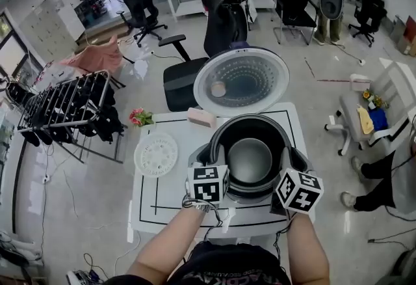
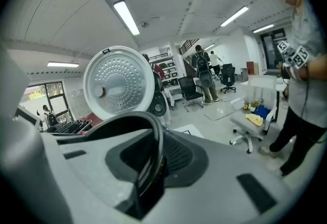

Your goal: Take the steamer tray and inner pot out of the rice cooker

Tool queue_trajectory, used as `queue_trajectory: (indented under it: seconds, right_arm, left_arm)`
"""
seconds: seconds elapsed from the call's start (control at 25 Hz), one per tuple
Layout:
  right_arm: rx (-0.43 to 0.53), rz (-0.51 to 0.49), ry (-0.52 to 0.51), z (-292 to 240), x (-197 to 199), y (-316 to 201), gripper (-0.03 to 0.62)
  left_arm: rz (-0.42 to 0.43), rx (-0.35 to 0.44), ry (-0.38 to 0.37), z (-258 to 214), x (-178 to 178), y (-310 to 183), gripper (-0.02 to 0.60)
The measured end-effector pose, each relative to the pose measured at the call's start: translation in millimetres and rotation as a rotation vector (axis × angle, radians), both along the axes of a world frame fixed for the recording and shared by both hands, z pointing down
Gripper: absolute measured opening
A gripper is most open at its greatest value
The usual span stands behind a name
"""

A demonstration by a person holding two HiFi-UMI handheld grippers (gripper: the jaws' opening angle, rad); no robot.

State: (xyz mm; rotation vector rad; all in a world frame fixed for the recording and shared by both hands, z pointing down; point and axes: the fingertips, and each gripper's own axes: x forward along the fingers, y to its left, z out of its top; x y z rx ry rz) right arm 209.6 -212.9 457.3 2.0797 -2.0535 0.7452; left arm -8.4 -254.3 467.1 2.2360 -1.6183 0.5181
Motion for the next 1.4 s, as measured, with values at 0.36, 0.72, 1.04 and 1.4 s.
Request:
queue_trajectory:
  seconds: [0.36,0.72,1.04,1.4]
  right_arm:
    - [0.066,-0.038,-0.142,-25.6,-0.3,0.7,0.064]
    - [0.165,-0.116,-0.168,-73.0,-4.2,4.0,0.055]
    - [0.273,-0.214,-0.175,-120.3,-30.1,6.1,0.052]
    - [0.334,-0.362,-0.239,-151.6,-90.8,-0.7,0.051]
  left_arm:
    - [-0.026,0.047,0.078,-28.8,-4.2,6.6,0.097]
    - [-0.093,0.149,0.109,-78.3,-12.0,24.3,0.097]
    - [-0.190,0.198,0.155,-105.1,-38.2,46.0,0.097]
    - [-0.329,0.286,0.181,-141.3,-98.8,71.2,0.091]
